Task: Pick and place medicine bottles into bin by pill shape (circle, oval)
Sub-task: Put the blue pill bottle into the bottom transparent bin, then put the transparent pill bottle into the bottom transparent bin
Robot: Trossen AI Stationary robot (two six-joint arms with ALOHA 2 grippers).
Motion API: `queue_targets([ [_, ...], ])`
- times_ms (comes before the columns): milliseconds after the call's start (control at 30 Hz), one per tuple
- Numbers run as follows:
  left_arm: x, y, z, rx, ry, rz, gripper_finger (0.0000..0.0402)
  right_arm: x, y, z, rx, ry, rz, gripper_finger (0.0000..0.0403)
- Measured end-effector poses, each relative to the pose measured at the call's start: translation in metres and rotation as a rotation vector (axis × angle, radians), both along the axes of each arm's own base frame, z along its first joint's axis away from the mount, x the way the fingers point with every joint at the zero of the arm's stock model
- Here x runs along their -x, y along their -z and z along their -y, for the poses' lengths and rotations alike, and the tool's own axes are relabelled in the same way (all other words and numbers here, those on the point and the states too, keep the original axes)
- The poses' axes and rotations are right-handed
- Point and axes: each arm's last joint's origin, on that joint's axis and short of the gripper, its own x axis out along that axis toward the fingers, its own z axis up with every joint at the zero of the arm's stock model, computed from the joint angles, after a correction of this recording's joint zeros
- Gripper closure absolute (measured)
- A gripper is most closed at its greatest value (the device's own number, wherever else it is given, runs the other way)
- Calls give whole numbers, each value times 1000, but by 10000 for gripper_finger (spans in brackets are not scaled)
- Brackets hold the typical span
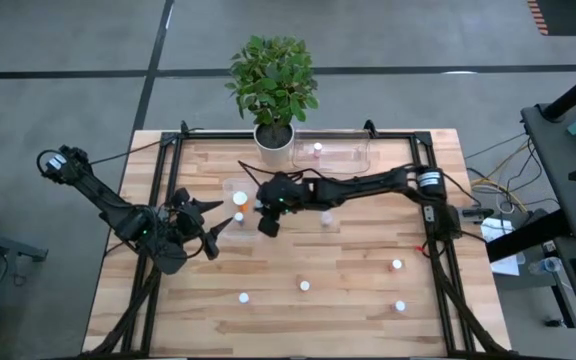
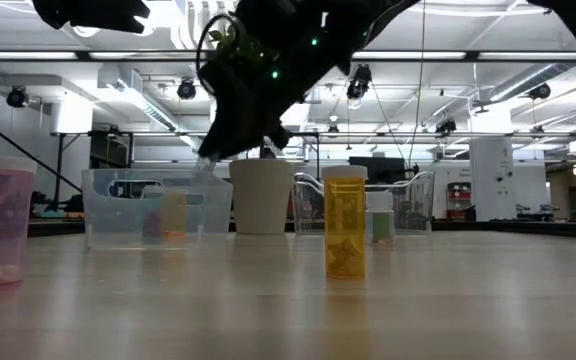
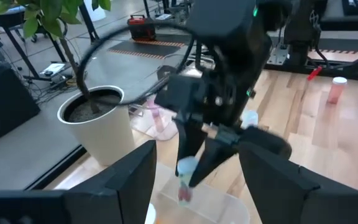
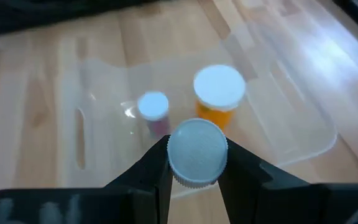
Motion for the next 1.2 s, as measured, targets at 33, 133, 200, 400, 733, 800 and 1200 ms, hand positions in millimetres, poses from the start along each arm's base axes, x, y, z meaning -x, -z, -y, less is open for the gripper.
queue_targets([
  [33, 0, 0, 0, -1, 1, -1, 187, -2, 3, 0, 7, -8, -5, 304],
  [133, 0, 0, 0, -1, 0, -1, 187, -9, 13, 0, 19, -41, -26, 303],
  [200, 0, 0, 0, -1, 0, -1, 187, -14, 18, -1, 13, -69, -31, 301],
  [400, 0, 0, 0, -1, 0, -1, 187, -25, 21, 0, 9, -80, -103, 295],
  [733, 0, 0, 0, -2, 0, -1, 187, -32, 26, 0, 6, -84, -154, 256],
  [800, 0, 0, 0, -7, 0, -3, 187, -32, 25, 0, 4, -83, -155, 241],
  [1200, -1, 0, 1, -17, 2, -8, 187, -21, -5, -6, 13, -102, -152, 198],
])
